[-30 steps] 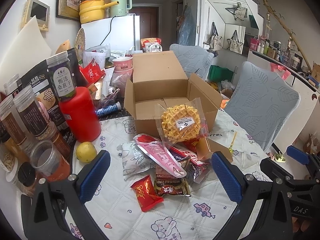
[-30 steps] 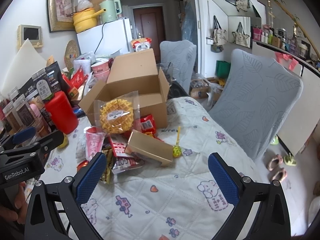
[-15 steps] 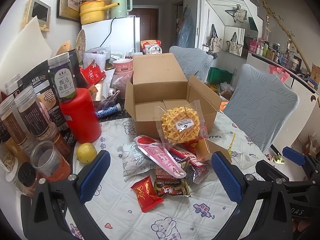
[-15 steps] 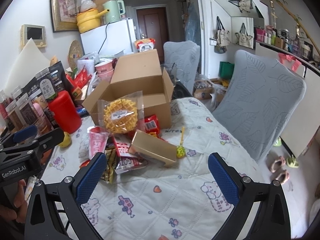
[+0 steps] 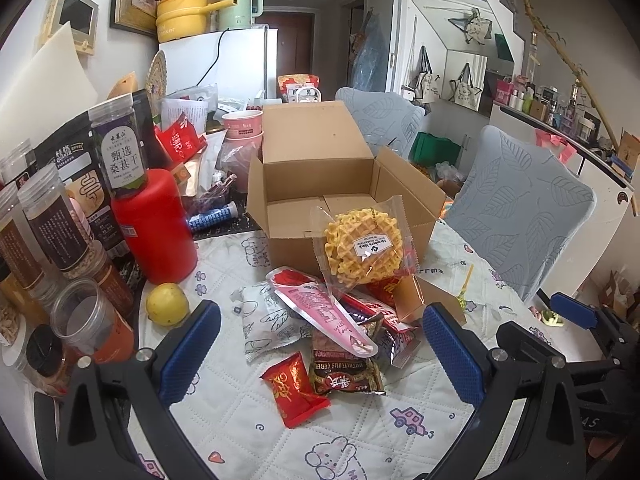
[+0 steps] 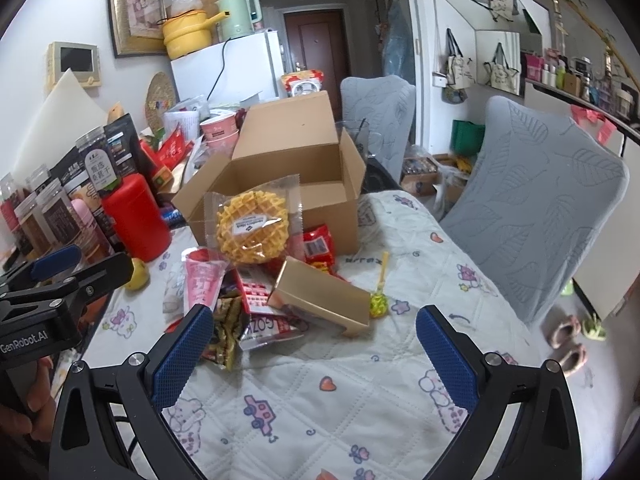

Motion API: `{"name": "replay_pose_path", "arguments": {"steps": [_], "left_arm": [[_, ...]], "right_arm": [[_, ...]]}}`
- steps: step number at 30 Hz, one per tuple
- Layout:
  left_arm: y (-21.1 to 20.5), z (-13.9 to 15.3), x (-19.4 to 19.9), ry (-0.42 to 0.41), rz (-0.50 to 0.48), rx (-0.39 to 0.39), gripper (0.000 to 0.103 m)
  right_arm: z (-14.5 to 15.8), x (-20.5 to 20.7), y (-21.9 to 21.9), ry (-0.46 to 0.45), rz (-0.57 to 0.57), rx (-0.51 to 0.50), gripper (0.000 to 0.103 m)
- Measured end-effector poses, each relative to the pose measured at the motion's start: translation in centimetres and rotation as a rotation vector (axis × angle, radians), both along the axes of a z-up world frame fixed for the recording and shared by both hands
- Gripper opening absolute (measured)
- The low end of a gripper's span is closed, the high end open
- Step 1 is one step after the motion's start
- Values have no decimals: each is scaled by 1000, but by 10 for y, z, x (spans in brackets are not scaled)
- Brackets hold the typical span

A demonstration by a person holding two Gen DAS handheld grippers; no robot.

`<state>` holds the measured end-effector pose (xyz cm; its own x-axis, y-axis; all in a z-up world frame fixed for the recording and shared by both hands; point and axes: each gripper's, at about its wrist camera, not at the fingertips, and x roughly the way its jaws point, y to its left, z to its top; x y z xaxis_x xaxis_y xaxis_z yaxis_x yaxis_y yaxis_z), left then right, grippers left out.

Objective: Organize snacks

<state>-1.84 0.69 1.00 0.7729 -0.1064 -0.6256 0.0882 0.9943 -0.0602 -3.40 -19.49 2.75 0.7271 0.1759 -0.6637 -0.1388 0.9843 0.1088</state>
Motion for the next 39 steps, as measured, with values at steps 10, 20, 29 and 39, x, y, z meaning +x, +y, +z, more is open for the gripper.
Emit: {"name": "replay_pose_path", "arguments": {"steps": [10, 20, 29, 39], "left_arm": [[11, -24, 9, 46, -14, -48, 103], [8, -68, 26, 157, -32, -94, 103], [6, -104, 40, 261, -22, -81, 103], [32, -135, 33, 360, 51, -129, 94]], "right_arm": [[-25, 12, 6, 36, 54, 49, 103], [-49, 24, 6, 74, 89, 54, 103], [-69, 37, 5, 114, 110, 31, 103], [-88, 48, 2, 168, 127, 61, 103]]}}
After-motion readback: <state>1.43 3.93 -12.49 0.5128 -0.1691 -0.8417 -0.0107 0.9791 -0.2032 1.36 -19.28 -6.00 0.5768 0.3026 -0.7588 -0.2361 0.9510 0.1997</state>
